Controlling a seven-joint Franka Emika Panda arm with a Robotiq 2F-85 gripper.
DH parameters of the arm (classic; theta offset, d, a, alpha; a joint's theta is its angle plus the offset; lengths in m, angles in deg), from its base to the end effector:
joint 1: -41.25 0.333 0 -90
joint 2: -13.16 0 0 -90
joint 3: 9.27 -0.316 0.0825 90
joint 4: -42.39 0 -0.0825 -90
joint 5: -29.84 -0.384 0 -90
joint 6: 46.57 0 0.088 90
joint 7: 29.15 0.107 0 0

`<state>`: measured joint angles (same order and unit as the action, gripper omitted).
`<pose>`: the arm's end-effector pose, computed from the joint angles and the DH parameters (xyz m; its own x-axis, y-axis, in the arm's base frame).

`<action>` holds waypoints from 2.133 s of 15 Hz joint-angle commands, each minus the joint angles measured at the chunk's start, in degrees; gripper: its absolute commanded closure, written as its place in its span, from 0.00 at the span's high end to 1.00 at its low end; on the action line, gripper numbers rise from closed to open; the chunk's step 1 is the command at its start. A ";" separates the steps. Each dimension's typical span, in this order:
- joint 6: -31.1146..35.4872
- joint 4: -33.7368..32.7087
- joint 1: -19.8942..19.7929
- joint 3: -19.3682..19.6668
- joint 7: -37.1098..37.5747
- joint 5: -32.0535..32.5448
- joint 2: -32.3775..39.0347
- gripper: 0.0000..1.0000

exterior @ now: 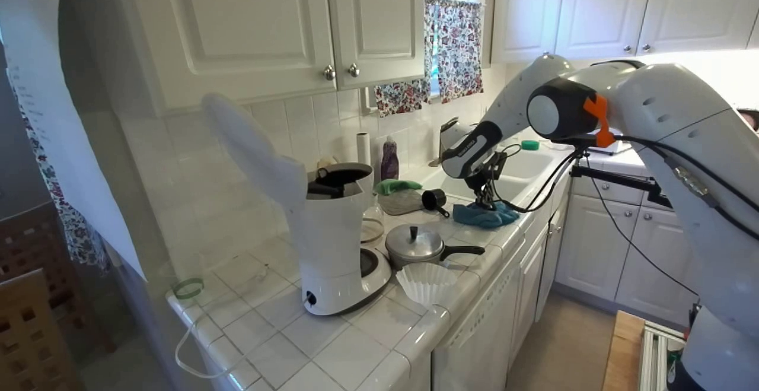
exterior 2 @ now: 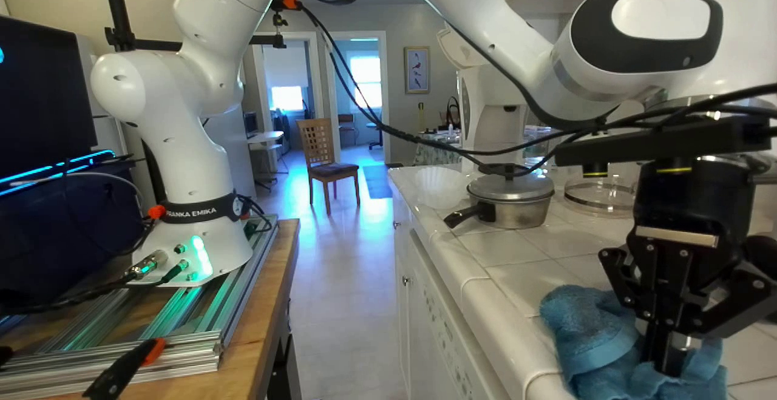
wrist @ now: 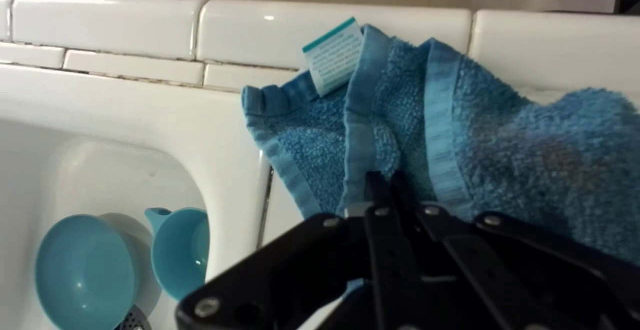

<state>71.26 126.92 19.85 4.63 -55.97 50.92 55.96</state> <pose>0.5801 -0.3994 0.2392 0.9258 0.0352 -0.3765 0.1578 -0.9408 0.3000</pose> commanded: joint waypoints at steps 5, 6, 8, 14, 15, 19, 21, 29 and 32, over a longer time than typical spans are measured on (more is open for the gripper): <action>4.64 -9.10 0.89 -1.39 4.18 -0.68 6.48 0.01; 5.13 -8.94 1.32 -1.65 4.45 -0.71 6.32 0.01; 6.46 -8.88 1.94 -2.55 4.25 -1.03 6.14 0.01; 8.44 -6.03 3.29 -5.81 1.70 -2.39 4.31 0.01; 7.05 -5.40 3.11 -6.72 0.35 -3.13 3.72 0.01; 3.16 -3.38 2.66 -8.77 -3.11 -5.16 1.16 0.01; 0.39 -2.25 2.04 -10.31 -6.24 -7.35 -0.16 0.01; -10.83 2.12 2.48 -9.60 -10.78 -8.60 -3.59 0.01; -9.71 5.12 3.11 -7.40 -9.08 -5.82 -5.01 0.01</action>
<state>61.22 126.60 22.45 -4.72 -65.49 43.05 54.10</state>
